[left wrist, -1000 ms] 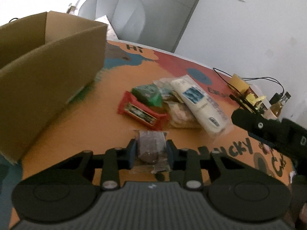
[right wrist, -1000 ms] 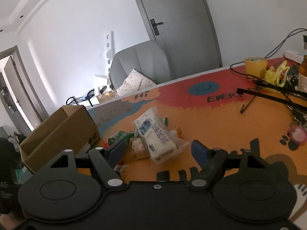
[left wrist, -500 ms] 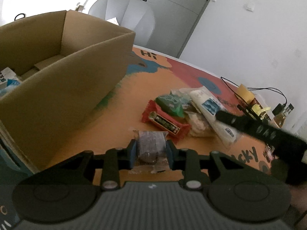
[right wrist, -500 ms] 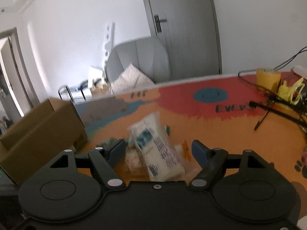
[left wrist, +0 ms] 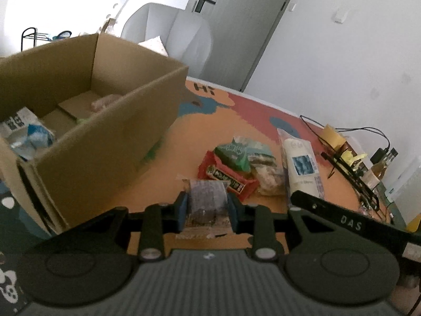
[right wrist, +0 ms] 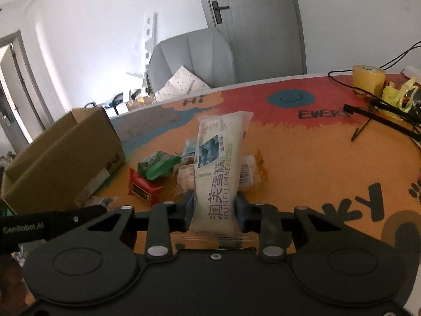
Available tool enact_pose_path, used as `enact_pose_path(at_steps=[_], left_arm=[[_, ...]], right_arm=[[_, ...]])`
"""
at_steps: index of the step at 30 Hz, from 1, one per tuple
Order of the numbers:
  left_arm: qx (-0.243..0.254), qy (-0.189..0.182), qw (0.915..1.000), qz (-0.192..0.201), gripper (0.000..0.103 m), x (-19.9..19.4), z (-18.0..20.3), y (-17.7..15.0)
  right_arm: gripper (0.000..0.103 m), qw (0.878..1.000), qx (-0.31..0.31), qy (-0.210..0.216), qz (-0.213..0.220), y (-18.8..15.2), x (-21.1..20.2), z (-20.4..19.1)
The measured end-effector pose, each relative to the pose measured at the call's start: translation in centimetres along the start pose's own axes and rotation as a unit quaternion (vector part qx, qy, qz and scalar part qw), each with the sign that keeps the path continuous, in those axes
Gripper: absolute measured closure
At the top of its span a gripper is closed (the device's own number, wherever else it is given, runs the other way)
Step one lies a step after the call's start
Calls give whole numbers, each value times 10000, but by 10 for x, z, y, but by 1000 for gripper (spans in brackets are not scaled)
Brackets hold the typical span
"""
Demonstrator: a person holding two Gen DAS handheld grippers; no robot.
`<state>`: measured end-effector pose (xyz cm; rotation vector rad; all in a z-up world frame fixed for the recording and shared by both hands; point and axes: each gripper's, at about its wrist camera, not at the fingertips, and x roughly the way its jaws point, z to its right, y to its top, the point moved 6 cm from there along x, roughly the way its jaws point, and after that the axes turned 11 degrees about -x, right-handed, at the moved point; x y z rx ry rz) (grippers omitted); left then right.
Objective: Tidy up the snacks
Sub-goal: 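Carry both packs over the cardboard box and release them inside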
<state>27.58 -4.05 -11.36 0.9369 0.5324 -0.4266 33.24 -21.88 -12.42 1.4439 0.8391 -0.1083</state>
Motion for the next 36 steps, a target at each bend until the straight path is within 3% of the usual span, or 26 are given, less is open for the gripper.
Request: enact_pose_path(at_steps=[19,36], left_arm=[[199,-157,9969,738,72,-60,7,46],[-12,86,9934,1143,72,-89,-32,94]], right_arm=[[74,9977,-83,471,490,33,-34,-48],[74,9928,-186,915,749,68,-31,-91]])
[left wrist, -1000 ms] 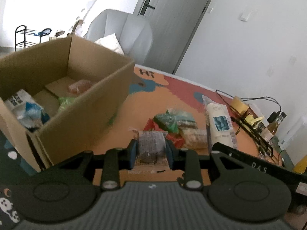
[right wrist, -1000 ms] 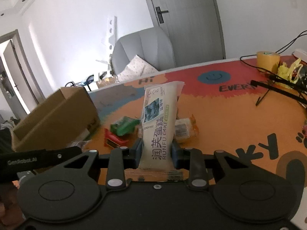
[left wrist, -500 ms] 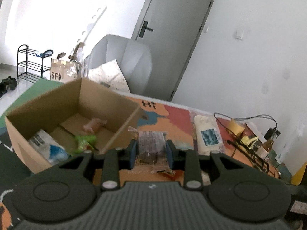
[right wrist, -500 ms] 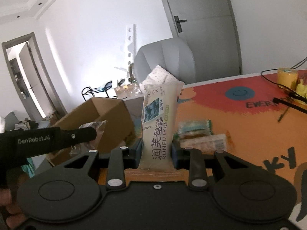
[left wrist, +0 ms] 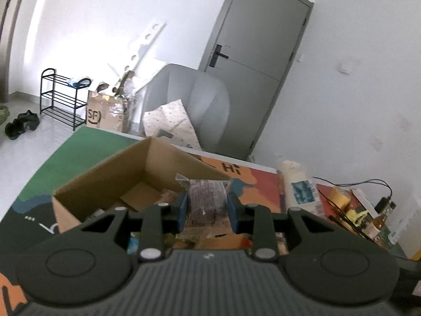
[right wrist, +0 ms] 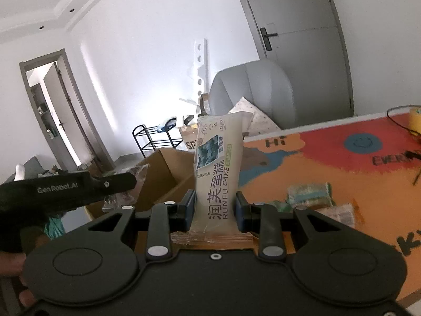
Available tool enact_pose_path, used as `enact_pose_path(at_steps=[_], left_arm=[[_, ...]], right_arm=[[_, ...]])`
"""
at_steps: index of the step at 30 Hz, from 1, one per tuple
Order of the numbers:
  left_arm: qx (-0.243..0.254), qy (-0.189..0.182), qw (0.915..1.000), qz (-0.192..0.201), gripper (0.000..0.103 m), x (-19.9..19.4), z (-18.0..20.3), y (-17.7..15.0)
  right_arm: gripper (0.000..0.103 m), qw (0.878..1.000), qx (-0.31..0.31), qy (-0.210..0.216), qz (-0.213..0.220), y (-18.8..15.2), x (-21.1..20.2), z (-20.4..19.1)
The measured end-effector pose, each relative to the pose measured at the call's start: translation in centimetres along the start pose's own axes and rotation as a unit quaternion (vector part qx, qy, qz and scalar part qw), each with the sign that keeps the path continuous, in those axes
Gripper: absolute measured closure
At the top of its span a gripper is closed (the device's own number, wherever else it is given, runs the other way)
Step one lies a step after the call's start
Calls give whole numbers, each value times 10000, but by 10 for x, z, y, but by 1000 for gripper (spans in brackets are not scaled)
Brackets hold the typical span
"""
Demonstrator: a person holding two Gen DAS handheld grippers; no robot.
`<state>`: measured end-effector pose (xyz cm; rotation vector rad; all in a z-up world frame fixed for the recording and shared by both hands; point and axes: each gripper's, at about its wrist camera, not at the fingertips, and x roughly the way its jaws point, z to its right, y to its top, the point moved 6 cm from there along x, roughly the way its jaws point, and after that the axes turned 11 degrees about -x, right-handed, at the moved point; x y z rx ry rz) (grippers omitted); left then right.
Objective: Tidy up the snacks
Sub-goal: 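Carry both packs over the cardboard box and release them inside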
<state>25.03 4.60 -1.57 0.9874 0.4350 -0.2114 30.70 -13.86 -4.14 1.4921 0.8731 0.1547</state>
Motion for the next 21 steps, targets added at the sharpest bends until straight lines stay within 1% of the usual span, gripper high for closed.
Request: enact_pose_path(at_steps=[7,12,14,16,18,21], left_arm=[[-154,160,9997,57,72,4,-22,12],[-248,200,9995,69,72,12,-34,19],[-294,273,9992,87,69,15,-39,22],[-325,348,9988,92,68,15,-44,23],[-310,283,9990,136,64,11,-46,25],[-320,340,9988,135,62,7,-51,26]], right_arm=[[74,9998,-165,107,48,15,11,-14],[74,9995,-252,169,42,21,19,-27],[74,9994,-287,196,24,22,21,-32],[74,9992,-323,218,-5,23,25,-37],[74,9991,-353,240,-40,24,28,-42],[74,9988,-390,282,-83,26,35,-51]])
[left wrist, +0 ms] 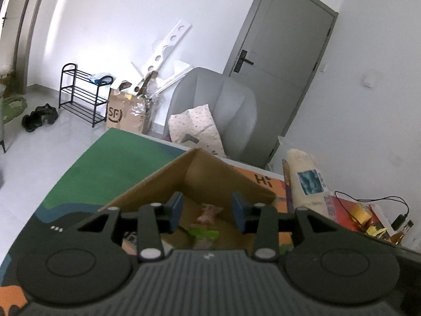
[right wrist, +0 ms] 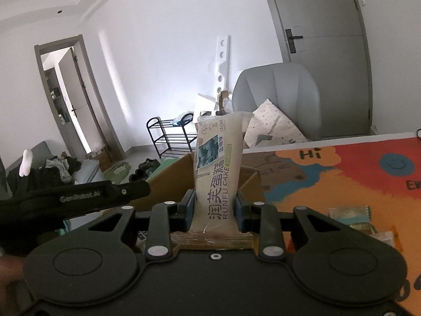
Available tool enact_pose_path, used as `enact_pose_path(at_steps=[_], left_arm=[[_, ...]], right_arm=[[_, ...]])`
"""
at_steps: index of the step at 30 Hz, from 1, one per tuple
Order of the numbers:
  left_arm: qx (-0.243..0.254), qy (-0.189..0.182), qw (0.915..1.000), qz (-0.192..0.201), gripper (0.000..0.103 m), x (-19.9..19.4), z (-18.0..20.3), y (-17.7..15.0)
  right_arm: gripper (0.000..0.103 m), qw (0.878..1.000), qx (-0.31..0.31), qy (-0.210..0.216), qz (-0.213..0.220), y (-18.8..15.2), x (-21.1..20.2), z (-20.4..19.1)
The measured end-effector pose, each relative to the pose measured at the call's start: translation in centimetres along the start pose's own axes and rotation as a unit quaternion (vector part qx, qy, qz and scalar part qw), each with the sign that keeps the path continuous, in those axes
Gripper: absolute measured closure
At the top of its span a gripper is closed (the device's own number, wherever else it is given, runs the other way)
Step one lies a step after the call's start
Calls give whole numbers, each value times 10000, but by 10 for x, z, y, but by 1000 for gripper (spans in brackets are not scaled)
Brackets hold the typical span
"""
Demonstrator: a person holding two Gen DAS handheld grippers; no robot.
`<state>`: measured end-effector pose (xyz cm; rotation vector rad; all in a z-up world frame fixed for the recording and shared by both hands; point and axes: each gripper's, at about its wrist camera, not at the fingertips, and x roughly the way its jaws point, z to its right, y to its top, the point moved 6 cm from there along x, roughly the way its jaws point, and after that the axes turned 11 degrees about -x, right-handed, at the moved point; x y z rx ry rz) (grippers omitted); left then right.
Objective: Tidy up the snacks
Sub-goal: 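Carry both packs over the cardboard box and release them inside, then move both grippers back over the remaining snacks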
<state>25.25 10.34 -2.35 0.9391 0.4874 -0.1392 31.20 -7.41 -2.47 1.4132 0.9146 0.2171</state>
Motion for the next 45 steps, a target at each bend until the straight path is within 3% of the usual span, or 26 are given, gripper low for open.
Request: enact_pose_path(at_steps=[4,14,16,17,23,25,31,37,45], left_arm=[[-122,-35,9999,-16,56,-6,-9,4],[-366,-39,9993,31,53,-19,-27,13],[-366,-23,9993,63,48,-23,-29,14],[-368,0,9993,69,46,-24,-30,14],[-351,68,9993,71,30,-28,-33,16],[-386,52,9992,110,24,-30,-33,16],[-416,19,9991,52,20,-30,-29,10],[-289,-10,9996,-4,11,-32,-16,1],[-125,-44,9997,-203,10,-29,5,-16]], right_arm=[[74,10000,13,93,-32,4,10,-10],[74,9995,114,284,-77,10,31,-36],[73,9992,245,299,-91,11,37,-38],[66,9991,306,294,-93,12,40,-39],[51,9986,400,350,-54,6,37,-40],[50,9986,442,278,-36,3,30,-36],[44,9989,472,78,3,-3,7,-23],[30,9989,433,-159,7,-10,-13,-9],[12,9977,561,-379,-40,-25,-36,15]])
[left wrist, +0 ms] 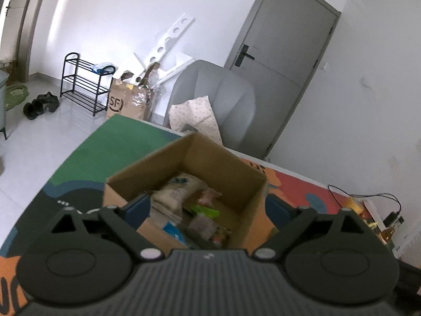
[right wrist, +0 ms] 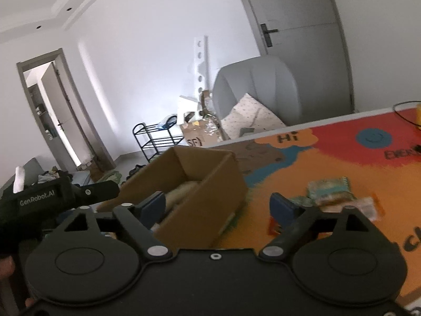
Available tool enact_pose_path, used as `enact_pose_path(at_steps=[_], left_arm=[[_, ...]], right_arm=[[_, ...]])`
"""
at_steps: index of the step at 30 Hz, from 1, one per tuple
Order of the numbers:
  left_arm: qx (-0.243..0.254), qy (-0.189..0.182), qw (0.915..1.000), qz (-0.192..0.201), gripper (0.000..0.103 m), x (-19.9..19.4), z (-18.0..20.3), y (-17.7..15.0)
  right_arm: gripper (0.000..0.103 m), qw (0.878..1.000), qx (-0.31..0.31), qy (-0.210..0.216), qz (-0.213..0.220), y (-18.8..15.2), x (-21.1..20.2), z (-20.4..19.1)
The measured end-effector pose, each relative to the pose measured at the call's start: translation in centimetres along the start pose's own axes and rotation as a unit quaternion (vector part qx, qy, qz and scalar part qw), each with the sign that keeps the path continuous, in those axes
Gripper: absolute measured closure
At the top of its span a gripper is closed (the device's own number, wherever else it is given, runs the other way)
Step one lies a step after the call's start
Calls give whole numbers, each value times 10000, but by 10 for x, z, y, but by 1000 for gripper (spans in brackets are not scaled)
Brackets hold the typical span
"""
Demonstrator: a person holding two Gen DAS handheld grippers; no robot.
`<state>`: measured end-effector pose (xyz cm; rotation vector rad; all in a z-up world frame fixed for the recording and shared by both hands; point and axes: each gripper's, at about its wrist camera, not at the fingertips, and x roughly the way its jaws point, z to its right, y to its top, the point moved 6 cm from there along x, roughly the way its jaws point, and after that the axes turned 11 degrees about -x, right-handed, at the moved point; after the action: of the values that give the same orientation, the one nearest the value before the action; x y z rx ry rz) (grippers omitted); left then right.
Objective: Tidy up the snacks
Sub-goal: 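Move both grippers back over the remaining snacks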
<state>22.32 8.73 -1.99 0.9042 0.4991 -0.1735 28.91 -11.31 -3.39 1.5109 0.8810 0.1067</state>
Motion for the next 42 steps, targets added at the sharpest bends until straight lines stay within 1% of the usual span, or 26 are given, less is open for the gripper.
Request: enact_pose_path(at_steps=[2,9,19,22,24,28,34,42], left_arm=[[60,-32,10000,-31,10,0,7,-5],[270,-161,9994,-134,9,1,30,-20],[519,-349,9974,-366,9,5,60,-40],[660,-426,9959,-442,9,9,70,-46],[762,-443,9952,-427,10,11,75,-50],[894,-461,9943,-342,10,14,84,-55],[1021,-527,9923,-470,11,27,95,-66],[1146,-721,9885,-671,12,48,106,-87]], right_arm=[[7,10000,55,-76,-2,-4,-6,8],[0,9997,128,-224,-59,-13,-26,37],[0,9984,354,-440,-40,-17,-48,74],[0,9979,420,-498,-55,-19,-51,84],[0,9974,462,-544,-71,-22,-52,90],[0,9964,560,-622,-143,-27,-50,101],[0,9953,651,-678,-252,-34,-44,116],[0,9946,722,-644,-373,-43,-35,130]])
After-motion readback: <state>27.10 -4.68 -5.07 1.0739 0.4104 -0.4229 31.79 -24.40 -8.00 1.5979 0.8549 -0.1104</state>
